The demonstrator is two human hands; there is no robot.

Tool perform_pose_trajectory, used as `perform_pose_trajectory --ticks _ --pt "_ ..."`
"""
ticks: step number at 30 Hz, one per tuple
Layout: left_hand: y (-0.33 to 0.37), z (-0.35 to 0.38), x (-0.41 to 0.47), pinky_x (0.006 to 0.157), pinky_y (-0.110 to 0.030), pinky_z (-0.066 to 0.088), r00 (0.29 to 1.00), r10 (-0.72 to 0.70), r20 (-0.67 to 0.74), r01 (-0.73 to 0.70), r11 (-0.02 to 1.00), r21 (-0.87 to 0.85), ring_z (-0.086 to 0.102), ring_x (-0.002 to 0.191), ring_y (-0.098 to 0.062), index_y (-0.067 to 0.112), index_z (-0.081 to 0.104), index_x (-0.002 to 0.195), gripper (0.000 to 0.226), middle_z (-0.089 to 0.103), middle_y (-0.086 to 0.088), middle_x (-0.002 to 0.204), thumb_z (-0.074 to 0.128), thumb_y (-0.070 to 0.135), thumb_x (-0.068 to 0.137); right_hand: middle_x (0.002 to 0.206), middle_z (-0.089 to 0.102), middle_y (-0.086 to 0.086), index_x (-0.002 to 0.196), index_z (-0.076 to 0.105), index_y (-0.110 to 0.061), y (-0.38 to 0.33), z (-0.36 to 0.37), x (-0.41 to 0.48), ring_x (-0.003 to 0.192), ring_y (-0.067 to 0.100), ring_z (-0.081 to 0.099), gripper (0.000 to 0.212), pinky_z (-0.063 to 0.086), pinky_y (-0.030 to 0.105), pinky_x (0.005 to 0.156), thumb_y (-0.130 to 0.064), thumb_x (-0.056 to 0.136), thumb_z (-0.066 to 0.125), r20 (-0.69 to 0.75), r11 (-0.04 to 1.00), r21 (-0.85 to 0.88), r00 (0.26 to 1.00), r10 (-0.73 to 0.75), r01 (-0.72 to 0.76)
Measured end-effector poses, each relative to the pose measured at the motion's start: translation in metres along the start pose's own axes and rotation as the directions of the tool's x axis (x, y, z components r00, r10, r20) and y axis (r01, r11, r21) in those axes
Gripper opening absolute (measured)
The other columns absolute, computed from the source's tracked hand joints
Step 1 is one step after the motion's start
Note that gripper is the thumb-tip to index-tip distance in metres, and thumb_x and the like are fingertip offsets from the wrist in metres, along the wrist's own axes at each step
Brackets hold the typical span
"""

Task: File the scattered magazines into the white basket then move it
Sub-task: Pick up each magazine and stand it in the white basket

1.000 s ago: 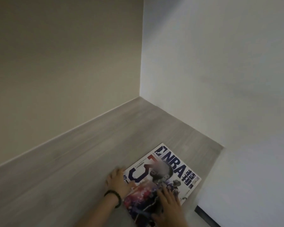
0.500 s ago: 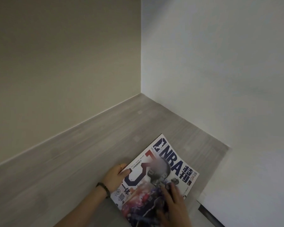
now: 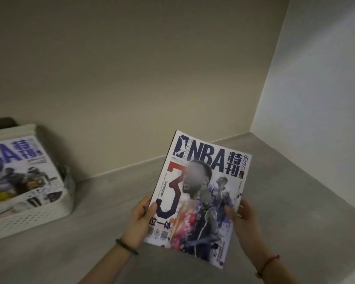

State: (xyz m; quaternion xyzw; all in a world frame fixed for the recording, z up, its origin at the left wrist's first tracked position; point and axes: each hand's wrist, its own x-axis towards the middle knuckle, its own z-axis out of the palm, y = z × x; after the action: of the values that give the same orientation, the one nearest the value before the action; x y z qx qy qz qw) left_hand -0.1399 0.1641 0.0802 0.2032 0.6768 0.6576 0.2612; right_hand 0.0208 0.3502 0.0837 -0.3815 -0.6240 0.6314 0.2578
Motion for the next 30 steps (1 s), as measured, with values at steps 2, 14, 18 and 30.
perform_pose_trajectory --ticks 2,14,18,30 --pt "0.008 -0.043 -0.008 0.054 -0.022 0.057 0.995 0.025 -0.098 -0.03 0.998 -0.049 0.07 0.063 -0.011 0.011 0.055 0.105 0.024 0.074 0.002 0.081 0.042 -0.003 0.089 0.075 0.07 0.002 0.091 0.063 -0.016 -0.019 0.045 -0.003 0.068 0.023 0.067 0.021 0.056 0.043 0.067 0.003 0.084 0.055 0.099 0.996 -0.03 0.992 -0.078 0.082" --pt "0.08 -0.288 -0.036 0.066 -0.018 0.054 0.819 0.19 -0.541 -0.143 0.981 0.128 0.061 0.092 -0.02 0.01 0.054 0.105 0.021 0.062 -0.008 0.11 0.051 0.002 0.087 0.089 0.07 0.008 0.094 0.06 -0.007 -0.106 0.319 -0.022 0.074 0.014 0.068 0.012 0.054 0.024 0.056 -0.007 0.082 0.062 0.351 0.961 -0.003 0.9 -0.258 0.277" --pt "0.095 -0.355 -0.029 0.06 -0.013 0.055 0.75 0.241 -0.616 -0.194 0.971 0.143 0.062 0.088 -0.017 0.011 0.055 0.099 0.018 0.061 -0.007 0.105 0.053 -0.001 0.085 0.083 0.068 0.009 0.098 0.061 0.007 -0.13 0.388 -0.026 0.063 0.004 0.067 0.021 0.054 0.012 0.054 0.003 0.078 0.064 0.376 0.934 0.097 0.856 -0.354 0.343" --pt "0.041 -0.439 0.015 0.076 -0.035 0.055 0.722 0.062 -0.689 0.021 0.994 0.111 0.063 0.087 -0.023 0.013 0.06 0.098 0.018 0.065 -0.007 0.101 0.054 0.002 0.085 0.08 0.067 0.001 0.09 0.067 -0.002 -0.102 0.483 -0.017 0.064 0.002 0.063 0.012 0.051 0.01 0.049 -0.002 0.079 0.064 0.411 0.927 -0.039 0.852 -0.325 0.373"
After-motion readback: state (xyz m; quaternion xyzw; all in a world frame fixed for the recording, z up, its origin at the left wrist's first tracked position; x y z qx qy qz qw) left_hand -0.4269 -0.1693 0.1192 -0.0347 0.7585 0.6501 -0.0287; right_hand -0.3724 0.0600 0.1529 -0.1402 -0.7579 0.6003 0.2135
